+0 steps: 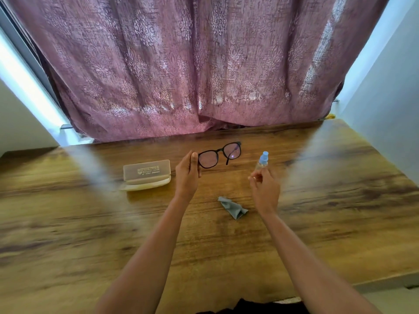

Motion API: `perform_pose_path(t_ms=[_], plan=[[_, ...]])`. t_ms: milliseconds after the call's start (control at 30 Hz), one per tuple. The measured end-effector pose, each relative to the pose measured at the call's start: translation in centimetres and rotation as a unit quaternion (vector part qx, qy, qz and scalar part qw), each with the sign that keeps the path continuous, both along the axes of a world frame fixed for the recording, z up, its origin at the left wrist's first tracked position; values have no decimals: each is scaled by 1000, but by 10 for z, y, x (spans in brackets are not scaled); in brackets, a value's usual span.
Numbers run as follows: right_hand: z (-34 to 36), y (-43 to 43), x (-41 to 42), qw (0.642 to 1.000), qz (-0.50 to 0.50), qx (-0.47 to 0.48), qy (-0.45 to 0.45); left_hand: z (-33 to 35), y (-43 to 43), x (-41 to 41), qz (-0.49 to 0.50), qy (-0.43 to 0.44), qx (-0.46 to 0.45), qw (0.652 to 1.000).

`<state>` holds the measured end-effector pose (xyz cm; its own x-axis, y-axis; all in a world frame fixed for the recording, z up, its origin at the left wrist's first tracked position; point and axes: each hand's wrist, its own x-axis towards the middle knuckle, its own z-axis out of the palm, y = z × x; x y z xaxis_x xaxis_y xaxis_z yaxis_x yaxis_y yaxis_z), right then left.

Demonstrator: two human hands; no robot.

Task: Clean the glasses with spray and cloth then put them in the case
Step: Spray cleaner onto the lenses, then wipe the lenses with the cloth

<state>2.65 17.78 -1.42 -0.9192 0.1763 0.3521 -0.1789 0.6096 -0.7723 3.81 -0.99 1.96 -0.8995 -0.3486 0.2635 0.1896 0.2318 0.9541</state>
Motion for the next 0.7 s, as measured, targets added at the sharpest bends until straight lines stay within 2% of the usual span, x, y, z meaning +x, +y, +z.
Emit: perform_pose_path(t_ms=[133,233,600,700], plan=[[-8,-13,18,993,89,63,-33,-2,-7,10,-10,-12,0,1000],[-12,-20,30,983,113,116,-82,-1,-13,17,-15,-11,10,1000],[-19,-41,55,953,41,258,-155,-7,-38,40,-37,-15,-9,999],[-18,-46,59,960,3,237,-148,-9,-43,41,-43,-18,-14,999]])
